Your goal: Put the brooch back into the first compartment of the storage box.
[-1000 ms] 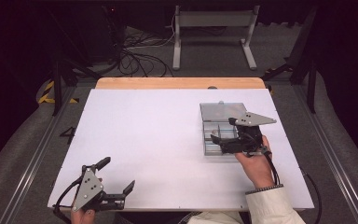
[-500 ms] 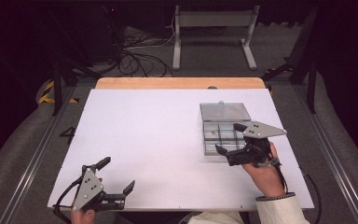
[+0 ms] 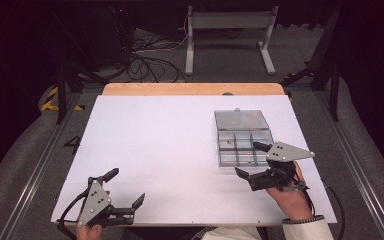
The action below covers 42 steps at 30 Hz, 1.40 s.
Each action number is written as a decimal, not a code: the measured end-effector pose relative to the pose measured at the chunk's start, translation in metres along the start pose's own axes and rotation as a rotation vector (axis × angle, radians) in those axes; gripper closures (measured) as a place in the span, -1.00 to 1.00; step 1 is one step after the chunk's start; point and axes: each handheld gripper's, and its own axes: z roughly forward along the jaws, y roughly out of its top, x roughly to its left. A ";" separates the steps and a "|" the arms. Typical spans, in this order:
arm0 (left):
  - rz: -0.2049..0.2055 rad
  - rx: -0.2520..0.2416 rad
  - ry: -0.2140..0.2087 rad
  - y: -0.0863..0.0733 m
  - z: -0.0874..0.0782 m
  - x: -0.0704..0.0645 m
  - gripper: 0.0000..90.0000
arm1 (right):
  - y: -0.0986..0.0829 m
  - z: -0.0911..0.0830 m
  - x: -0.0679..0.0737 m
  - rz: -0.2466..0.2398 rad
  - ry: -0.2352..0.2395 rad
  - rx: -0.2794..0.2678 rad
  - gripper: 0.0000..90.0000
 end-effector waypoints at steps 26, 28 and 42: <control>0.000 0.000 0.002 0.000 0.000 0.000 -0.99 | -0.041 -0.007 0.006 0.011 0.007 0.053 -0.97; 0.001 0.001 0.002 0.000 0.000 0.000 -0.99 | -0.044 -0.007 0.006 0.017 0.007 0.057 -0.97; -0.007 0.003 0.000 0.000 0.001 -0.001 -0.99 | -0.065 -0.007 0.005 0.054 0.009 0.106 -1.00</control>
